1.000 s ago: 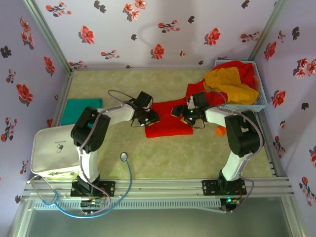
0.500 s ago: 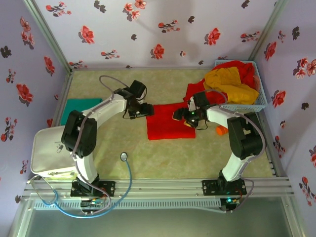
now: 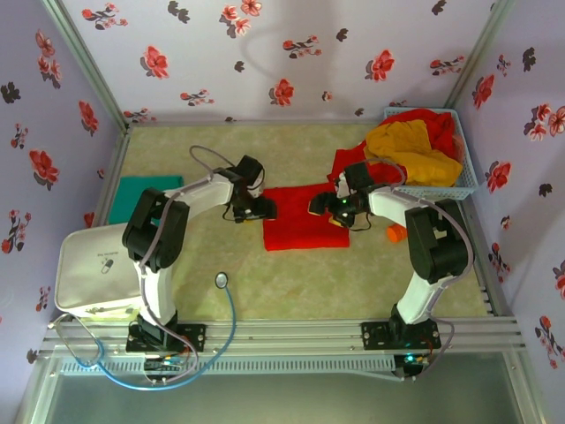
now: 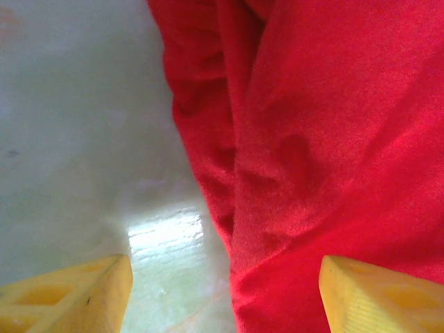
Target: Fold and stack the t-shirts
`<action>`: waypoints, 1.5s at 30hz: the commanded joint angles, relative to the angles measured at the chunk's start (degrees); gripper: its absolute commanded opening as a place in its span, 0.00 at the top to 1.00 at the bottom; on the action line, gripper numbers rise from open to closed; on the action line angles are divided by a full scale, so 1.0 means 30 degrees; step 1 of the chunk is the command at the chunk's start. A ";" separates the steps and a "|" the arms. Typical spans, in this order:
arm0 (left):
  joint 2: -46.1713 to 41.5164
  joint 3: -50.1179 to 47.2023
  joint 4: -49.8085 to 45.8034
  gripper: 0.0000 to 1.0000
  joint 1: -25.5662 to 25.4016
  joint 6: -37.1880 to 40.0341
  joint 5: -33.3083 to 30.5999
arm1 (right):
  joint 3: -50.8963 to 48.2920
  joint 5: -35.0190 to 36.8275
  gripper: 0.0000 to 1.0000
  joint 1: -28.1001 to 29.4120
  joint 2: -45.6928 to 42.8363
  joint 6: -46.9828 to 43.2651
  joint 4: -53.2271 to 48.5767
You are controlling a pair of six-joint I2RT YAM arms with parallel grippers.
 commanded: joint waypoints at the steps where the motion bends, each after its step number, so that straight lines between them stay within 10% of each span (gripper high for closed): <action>1: 0.0741 -0.0012 0.0677 0.29 -0.0135 -0.0616 0.1224 | 0.0179 0.0358 0.21 -0.0154 0.0429 -0.0126 -0.0376; 17: 0.1331 -0.0634 0.2381 0.40 -0.0781 -0.2302 0.3734 | -0.0124 0.0155 0.21 -0.0250 0.0530 0.0165 -0.0052; 45: 0.2502 0.2440 -0.1778 0.43 -0.1869 -0.3254 0.1486 | -0.0482 -0.0462 0.21 -0.0400 0.0661 0.0447 0.0464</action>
